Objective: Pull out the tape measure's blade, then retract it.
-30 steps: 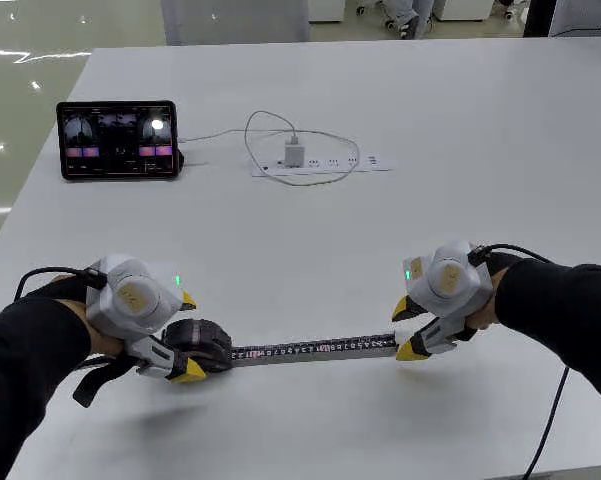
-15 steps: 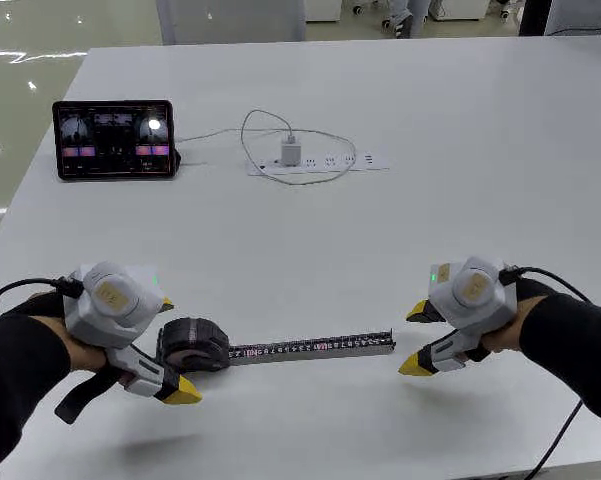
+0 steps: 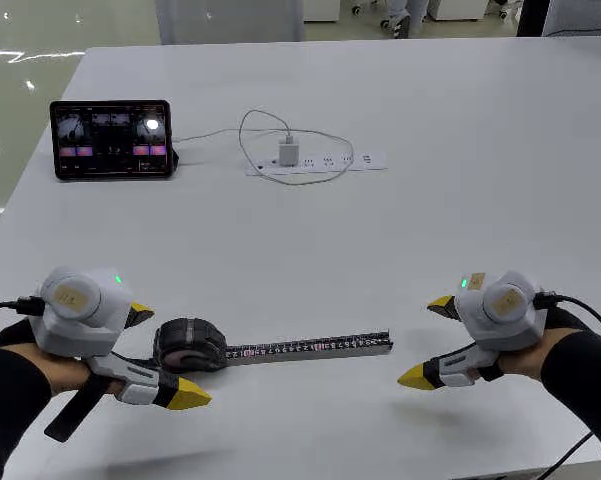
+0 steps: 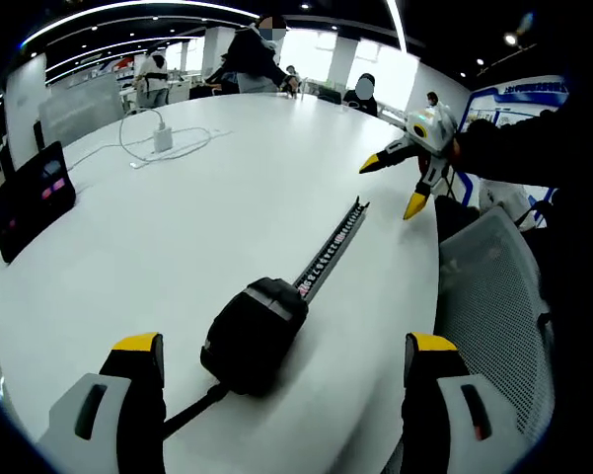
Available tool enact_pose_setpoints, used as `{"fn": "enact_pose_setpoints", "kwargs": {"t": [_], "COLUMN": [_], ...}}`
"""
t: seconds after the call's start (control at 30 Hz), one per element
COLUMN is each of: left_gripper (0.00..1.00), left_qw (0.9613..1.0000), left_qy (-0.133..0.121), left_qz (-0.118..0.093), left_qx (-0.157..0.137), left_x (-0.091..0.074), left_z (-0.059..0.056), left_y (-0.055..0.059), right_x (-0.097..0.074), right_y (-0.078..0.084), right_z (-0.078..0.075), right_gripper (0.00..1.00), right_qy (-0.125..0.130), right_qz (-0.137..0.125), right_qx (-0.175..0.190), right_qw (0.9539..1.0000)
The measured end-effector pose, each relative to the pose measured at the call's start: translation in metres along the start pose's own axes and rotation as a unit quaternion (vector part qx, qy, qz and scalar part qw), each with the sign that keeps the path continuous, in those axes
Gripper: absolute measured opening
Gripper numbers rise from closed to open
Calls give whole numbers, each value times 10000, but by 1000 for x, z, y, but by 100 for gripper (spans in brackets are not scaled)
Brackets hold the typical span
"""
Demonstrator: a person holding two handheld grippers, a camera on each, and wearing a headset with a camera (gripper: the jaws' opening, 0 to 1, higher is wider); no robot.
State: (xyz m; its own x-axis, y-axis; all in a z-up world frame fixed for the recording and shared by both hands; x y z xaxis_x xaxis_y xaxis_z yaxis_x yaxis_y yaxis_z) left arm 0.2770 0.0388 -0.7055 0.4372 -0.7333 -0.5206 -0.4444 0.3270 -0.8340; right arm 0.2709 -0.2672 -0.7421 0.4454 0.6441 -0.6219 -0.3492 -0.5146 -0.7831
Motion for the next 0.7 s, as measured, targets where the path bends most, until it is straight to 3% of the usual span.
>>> {"fn": "enact_pose_setpoints", "kwargs": {"t": [0.07, 0.27, 0.4, 0.5, 0.57, 0.7], "left_gripper": [99, 99, 99, 99, 99, 99], "left_qw": [9996, 9978, 9930, 9916, 9918, 9909], "left_qy": [-200, -652, -1041, -1168, -1219, -1252], "left_qz": [-49, -133, -383, -508, -394, -487], "left_qx": [-167, -39, -412, -219, 7, -114], "left_x": [-5, -18, -30, -38, -44, -55], "left_z": [3, 10, 16, 18, 18, 14], "left_y": [2, 18, 24, 28, 34, 35], "right_x": [-3, -16, -28, -38, -45, -58], "right_y": [3, 12, 13, 13, 12, 13], "right_z": [-2, -4, -8, -6, -4, -3], "right_gripper": [85, 99, 99, 99, 99, 99], "right_qy": [133, 425, 684, 803, 850, 927], "right_qz": [-90, -242, -459, -515, -574, -650], "right_qx": [115, 398, 599, 642, 636, 617], "right_qw": [9998, 9980, 9948, 9934, 9927, 9916]}}
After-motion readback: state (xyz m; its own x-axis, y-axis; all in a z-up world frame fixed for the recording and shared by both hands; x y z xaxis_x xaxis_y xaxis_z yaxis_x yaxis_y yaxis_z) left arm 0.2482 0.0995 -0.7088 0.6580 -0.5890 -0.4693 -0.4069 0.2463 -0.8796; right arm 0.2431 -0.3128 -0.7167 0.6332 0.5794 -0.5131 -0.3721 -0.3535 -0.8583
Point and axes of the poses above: the centre of the closed fingertips' face, and the gripper's own axes: x roughly forward along the fingers, z roughly to its left, y roughly out of its underside, the point moved 1 cm from there along -x, roughly backward along the fingers, and after that the axes turned 12 degrees about -z, right-handed, at the moved point
